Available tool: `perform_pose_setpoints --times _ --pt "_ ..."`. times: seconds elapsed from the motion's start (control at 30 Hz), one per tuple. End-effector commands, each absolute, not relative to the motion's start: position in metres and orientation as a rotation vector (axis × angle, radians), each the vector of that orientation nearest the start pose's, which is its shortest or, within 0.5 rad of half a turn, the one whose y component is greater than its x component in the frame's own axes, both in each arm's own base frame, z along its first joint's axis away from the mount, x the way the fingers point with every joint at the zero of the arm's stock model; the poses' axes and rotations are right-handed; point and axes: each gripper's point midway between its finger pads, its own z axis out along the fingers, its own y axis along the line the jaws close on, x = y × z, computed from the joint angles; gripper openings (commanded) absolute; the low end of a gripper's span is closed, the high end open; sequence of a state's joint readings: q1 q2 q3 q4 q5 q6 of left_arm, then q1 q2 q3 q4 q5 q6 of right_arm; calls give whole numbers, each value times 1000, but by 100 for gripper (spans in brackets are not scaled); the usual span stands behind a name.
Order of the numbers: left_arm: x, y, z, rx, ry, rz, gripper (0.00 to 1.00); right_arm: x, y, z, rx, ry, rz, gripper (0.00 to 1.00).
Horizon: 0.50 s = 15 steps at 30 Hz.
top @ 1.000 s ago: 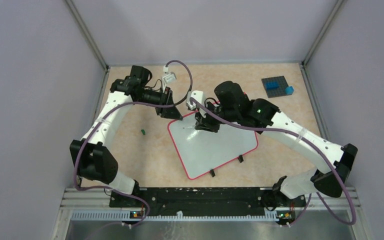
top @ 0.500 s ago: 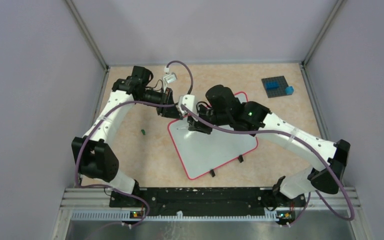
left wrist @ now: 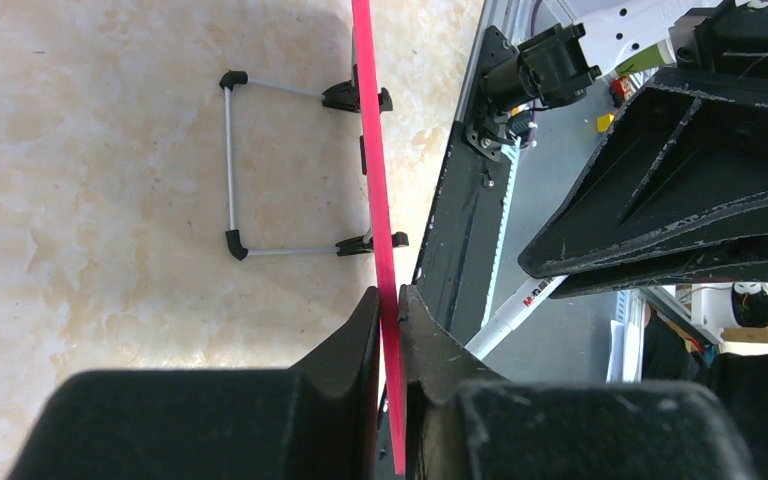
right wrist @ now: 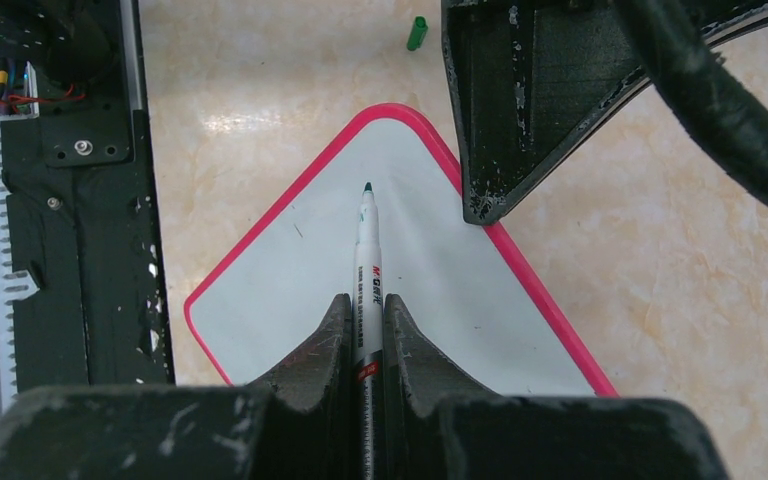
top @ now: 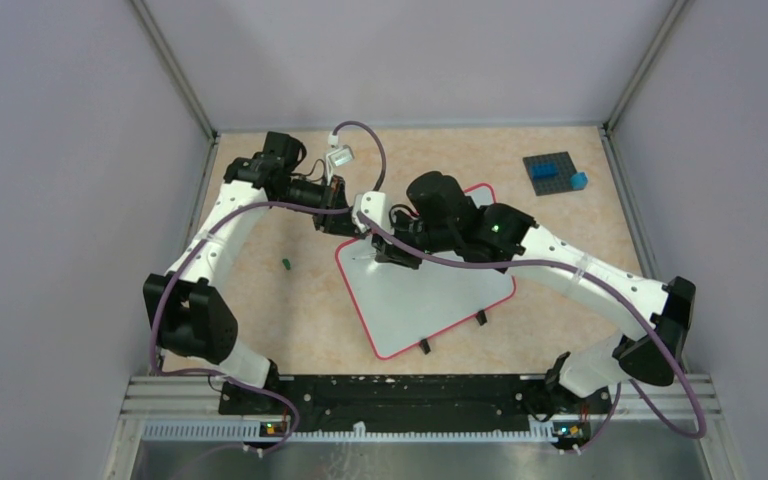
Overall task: Write a sentence on the whiteboard
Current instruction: Hold the whiteboard at the center of the board, then write a sentence on the whiteboard.
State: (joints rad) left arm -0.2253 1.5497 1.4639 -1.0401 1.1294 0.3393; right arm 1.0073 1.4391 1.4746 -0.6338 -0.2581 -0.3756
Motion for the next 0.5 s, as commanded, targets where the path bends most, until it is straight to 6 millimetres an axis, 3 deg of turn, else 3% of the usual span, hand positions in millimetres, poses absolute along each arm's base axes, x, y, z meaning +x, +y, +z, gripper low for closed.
perform_pose_setpoints --times 0.0,0.47 --pt "256 -222 256 981 2058 -1451 12 197 374 307 -1490 1507 643 0" --pt "255 -223 255 987 2061 -1443 4 200 383 305 -1493 1510 657 0"
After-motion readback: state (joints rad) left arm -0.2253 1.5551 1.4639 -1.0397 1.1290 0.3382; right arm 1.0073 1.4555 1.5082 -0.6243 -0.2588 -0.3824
